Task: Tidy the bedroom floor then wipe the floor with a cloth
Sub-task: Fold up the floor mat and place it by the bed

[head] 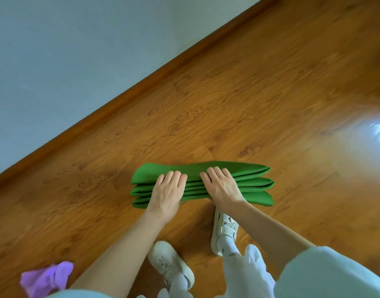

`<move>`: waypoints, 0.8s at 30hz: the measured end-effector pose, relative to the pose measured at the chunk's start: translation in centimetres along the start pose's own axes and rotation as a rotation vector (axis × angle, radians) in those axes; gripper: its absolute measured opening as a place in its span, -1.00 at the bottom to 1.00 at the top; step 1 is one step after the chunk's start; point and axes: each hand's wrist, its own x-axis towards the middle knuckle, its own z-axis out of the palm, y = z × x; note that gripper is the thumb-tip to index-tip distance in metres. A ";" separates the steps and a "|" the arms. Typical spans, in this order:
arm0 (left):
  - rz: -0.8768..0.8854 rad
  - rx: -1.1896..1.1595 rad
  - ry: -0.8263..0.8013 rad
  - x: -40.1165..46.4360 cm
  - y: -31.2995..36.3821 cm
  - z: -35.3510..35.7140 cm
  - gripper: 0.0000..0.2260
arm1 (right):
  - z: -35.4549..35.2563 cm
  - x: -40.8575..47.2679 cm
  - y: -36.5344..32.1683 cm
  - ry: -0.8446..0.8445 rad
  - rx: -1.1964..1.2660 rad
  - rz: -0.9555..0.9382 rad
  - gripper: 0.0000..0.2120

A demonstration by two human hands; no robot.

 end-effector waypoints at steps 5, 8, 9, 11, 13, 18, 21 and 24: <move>0.130 -0.049 0.037 -0.3 2.5 -10.4 -0.32 | -11.0 -4.4 0.8 0.033 0.062 0.166 -0.43; 0.209 -0.081 0.079 -0.7 3.4 -17.4 -0.31 | -18.2 -6.4 0.8 0.101 0.107 0.290 -0.37; 0.232 -0.093 0.101 -1.0 3.9 -19.9 -0.32 | -20.9 -7.1 0.6 0.140 0.117 0.327 -0.36; 0.283 -0.097 0.156 -2.0 4.9 -25.2 -0.34 | -26.3 -9.0 -0.1 0.210 0.120 0.388 -0.33; 0.348 -0.073 0.206 -3.5 6.0 -30.2 -0.37 | -31.2 -11.0 -1.2 0.274 0.112 0.439 -0.31; 0.538 0.021 0.342 -6.1 8.7 -41.5 -0.39 | -41.4 -16.0 -3.2 0.431 0.074 0.527 -0.29; 0.678 0.104 0.403 -5.9 10.7 -47.9 -0.38 | -46.6 -18.5 -2.8 0.524 0.012 0.558 -0.30; 0.811 0.207 0.429 -5.0 14.0 -54.4 -0.42 | -51.5 -21.2 -1.7 0.609 -0.053 0.622 -0.31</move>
